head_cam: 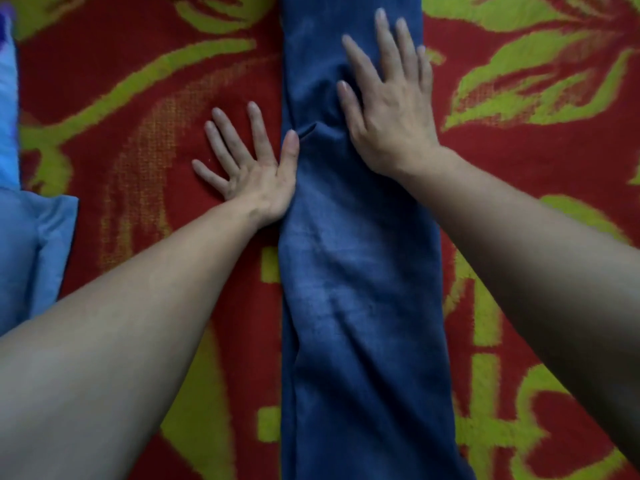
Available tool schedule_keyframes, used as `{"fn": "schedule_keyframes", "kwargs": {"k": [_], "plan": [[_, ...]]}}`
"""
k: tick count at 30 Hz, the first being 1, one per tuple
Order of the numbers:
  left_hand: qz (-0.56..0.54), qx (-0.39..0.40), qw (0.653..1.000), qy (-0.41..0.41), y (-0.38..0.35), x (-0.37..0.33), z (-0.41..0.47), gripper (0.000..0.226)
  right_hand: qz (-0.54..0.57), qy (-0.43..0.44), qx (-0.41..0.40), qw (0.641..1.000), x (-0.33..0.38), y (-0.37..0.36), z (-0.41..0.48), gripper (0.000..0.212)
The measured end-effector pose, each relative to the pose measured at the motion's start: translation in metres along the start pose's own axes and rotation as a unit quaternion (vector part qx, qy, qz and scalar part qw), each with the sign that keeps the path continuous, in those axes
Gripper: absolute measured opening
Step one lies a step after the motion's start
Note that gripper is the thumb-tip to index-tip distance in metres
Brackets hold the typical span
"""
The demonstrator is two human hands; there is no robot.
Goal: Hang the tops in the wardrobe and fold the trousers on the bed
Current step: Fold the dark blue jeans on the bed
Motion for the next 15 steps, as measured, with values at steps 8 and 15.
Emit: {"fn": "schedule_keyframes", "kwargs": {"k": [8,15], "plan": [[-0.013,0.098,0.995,0.021,0.005,0.003,0.009,0.081,-0.062,0.066,0.089,0.992,0.005,-0.019,0.093,0.07],[-0.035,0.134,0.99,0.008,0.008,0.004,0.008,0.102,-0.069,-0.033,0.13,0.989,0.0,-0.025,0.133,0.076]]}}
Point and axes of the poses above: each hand's wrist, its own z-axis towards the middle knuckle, its own y-axis out of the back of the hand, x = y × z, the point moved 2 cm from there along z, towards the middle knuckle, and after that the axes turned 5 degrees about -y, right-handed, at the moved point
